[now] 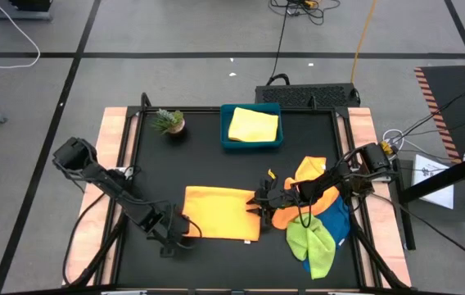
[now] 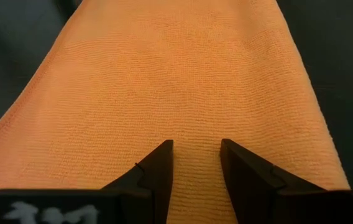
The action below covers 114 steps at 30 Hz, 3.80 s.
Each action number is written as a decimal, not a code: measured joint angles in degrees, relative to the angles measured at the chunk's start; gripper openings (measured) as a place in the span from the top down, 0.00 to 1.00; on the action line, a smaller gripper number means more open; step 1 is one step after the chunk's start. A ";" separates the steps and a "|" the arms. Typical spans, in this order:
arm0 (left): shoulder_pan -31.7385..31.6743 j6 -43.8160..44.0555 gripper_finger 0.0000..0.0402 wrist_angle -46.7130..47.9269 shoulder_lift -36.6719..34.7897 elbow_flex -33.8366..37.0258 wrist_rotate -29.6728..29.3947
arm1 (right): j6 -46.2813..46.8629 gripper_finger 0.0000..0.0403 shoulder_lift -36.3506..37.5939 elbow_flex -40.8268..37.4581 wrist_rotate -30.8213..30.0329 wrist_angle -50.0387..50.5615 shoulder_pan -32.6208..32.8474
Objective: Fold microfiber towels
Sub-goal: Fold the left orange microfiber cloth
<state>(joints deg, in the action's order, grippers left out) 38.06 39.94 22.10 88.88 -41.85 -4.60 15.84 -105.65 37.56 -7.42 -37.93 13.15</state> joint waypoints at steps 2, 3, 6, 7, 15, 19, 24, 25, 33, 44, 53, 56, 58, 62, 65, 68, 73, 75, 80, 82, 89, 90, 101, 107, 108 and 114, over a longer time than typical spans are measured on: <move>-0.02 0.49 0.77 0.79 0.00 -0.04 0.08 | 0.00 0.68 0.00 -0.02 0.00 0.00 0.02; -0.02 0.49 0.77 1.08 -0.14 -0.04 0.11 | 0.00 0.68 0.00 -0.01 0.02 0.00 0.02; 0.22 0.41 0.77 2.03 -1.41 -0.02 0.57 | 0.00 0.68 0.02 -0.02 0.02 0.00 0.02; 0.23 0.03 0.77 1.90 -1.99 -0.02 0.54 | -0.01 0.68 0.07 -0.02 0.02 0.02 0.02; 0.84 -4.08 0.77 1.70 -9.34 -0.02 -7.51 | -1.46 0.68 2.36 -0.06 0.10 -0.32 0.02; 0.71 -6.01 0.77 1.25 -9.79 -0.02 -13.79 | -3.45 0.68 4.42 -0.04 0.02 -0.46 -0.16; -0.56 -8.12 0.77 -1.77 -8.65 0.09 -15.26 | -3.15 0.68 5.91 -0.04 -0.18 0.83 -1.81; -0.92 -8.80 0.77 -3.33 -8.28 0.19 -15.38 | -2.64 0.68 6.00 -0.04 -0.18 1.53 -2.28; -3.06 -11.23 0.77 -5.98 -6.80 0.55 -15.45 | 1.92 0.68 6.16 -0.04 1.76 4.53 -6.74; -5.76 -15.78 0.77 -12.90 -10.15 0.47 -15.29 | -0.80 0.68 6.16 3.37 10.84 1.85 -11.20; -7.30 -14.40 0.77 -4.15 -12.72 1.79 -22.89 | -6.94 0.68 6.16 7.76 13.50 4.87 -13.52; -8.76 -15.18 0.77 -8.37 -12.74 3.12 -21.81 | -7.10 0.68 6.16 7.75 13.50 4.86 -13.85; -9.87 -17.56 0.77 -12.53 -12.75 4.47 -20.77 | -7.17 0.68 6.16 7.74 13.50 4.90 -13.86; -13.26 -23.82 0.77 -22.00 -12.74 6.47 -16.92 | -8.20 0.68 7.03 7.74 13.50 6.60 -13.84; -16.22 -26.45 0.77 -25.71 -12.72 7.28 -13.88 | -7.43 0.68 9.53 7.70 13.49 11.17 -13.89; -18.82 -28.37 0.77 -28.64 -12.72 7.86 -12.79 | -6.30 0.68 12.68 7.70 13.39 16.30 -13.97; -22.42 -30.78 0.77 -36.00 -12.72 10.12 -12.82 | -4.59 0.68 16.48 7.70 13.35 23.14 -13.94; -23.68 -30.97 0.77 -39.34 -12.72 11.19 -12.82 | -4.53 0.68 16.72 7.70 13.37 25.44 -13.91; -25.62 -30.80 0.77 -45.06 -12.72 14.23 -12.40 | -2.96 0.68 16.76 7.33 13.21 30.03 -13.77; -25.83 -30.10 0.77 -45.28 -12.72 15.10 -12.31 | -2.86 0.68 16.74 6.18 13.20 29.02 -13.66; -25.81 -27.77 0.77 -45.30 -12.70 17.17 -12.24 | -0.77 0.68 16.76 3.24 13.11 26.28 -13.42; -25.81 -27.31 0.77 -45.63 -12.70 17.27 -12.24 | 0.12 0.68 16.76 2.69 13.13 25.96 -13.43; -25.83 -26.69 0.77 -48.89 -12.70 17.38 -13.61 | 6.29 0.68 16.74 -5.44 13.43 15.98 -12.35; -25.83 -26.46 0.77 -50.70 -12.13 17.38 -11.17 | 8.71 0.68 16.74 -8.04 13.12 11.41 -11.88; -25.90 -26.36 0.77 -51.52 -11.65 17.38 -10.59 | 8.98 0.68 16.74 -8.14 12.78 11.38 -11.91; -26.44 -26.34 0.77 -54.85 -5.45 14.72 -6.67 | 10.40 0.68 16.76 -8.26 11.73 11.14 -11.91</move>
<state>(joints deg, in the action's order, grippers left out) 11.62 13.61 -32.75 83.43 -27.13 -11.27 26.24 -88.89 29.30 4.32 -26.79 1.23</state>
